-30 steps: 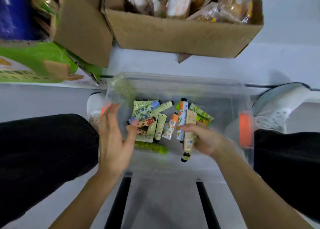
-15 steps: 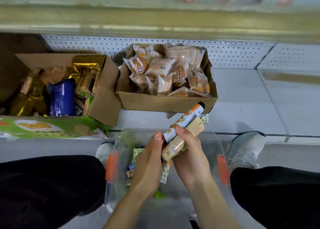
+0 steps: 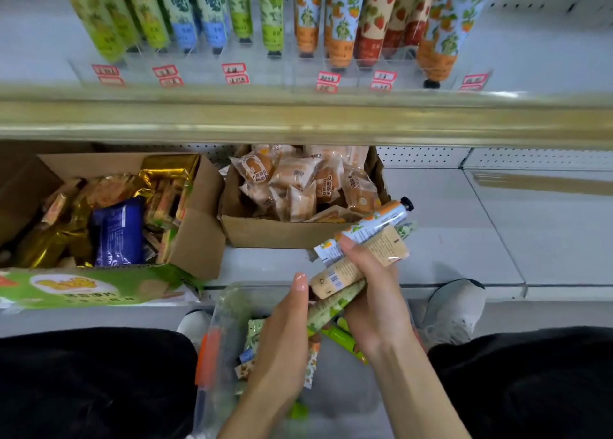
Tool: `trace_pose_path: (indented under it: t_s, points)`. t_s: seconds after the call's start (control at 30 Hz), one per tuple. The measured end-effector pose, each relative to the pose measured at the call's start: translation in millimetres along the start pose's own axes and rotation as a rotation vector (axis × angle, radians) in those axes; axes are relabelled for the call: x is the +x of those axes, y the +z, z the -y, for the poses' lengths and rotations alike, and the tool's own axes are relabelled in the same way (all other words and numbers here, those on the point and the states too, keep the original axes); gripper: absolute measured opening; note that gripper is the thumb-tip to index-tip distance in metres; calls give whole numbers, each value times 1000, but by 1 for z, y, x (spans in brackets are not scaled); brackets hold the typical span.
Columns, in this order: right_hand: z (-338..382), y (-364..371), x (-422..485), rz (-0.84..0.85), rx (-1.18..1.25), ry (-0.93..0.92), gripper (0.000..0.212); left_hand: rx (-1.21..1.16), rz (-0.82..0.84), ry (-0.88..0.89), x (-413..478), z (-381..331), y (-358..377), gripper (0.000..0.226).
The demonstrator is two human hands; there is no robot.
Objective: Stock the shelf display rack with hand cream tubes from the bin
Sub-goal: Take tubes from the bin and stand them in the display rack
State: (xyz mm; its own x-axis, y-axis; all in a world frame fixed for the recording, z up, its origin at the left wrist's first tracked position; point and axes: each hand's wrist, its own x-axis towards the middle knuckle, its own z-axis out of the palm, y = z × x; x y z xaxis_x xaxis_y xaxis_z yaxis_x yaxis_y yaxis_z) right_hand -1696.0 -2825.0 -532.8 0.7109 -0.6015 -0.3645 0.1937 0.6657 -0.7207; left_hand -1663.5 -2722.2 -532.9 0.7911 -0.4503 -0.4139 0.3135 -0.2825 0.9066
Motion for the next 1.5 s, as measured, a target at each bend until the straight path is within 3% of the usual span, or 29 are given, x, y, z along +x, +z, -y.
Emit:
trace_pose_path:
  t_s: [0.1, 0.27, 0.63, 0.77, 0.9, 1.03, 1.33, 1.5]
  points:
    - [11, -2, 0, -36, 9, -41, 63, 89, -11, 25, -5, 0, -9, 58]
    - [24, -2, -4, -21, -24, -83, 43, 81, 22, -14, 5, 2, -28, 65]
    - [30, 14, -8, -16, -64, -93, 57, 151, 28, -22, 18, -8, -49, 87]
    - [25, 18, -11, -22, -154, -57, 49, -114, 71, -141, 30, -22, -56, 84]
    - [8, 28, -18, 41, -293, 9, 29, -222, 127, -142, 33, -41, -46, 74]
    - [-3, 42, -21, 83, -330, 21, 31, -274, 237, -104, 29, -55, -41, 72]
    - [-8, 52, -13, 59, -480, -66, 33, -511, 284, -135, 30, -55, -48, 57]
    - [-7, 53, -10, 42, -454, -102, 44, -520, 296, -169, 29, -53, -45, 62]
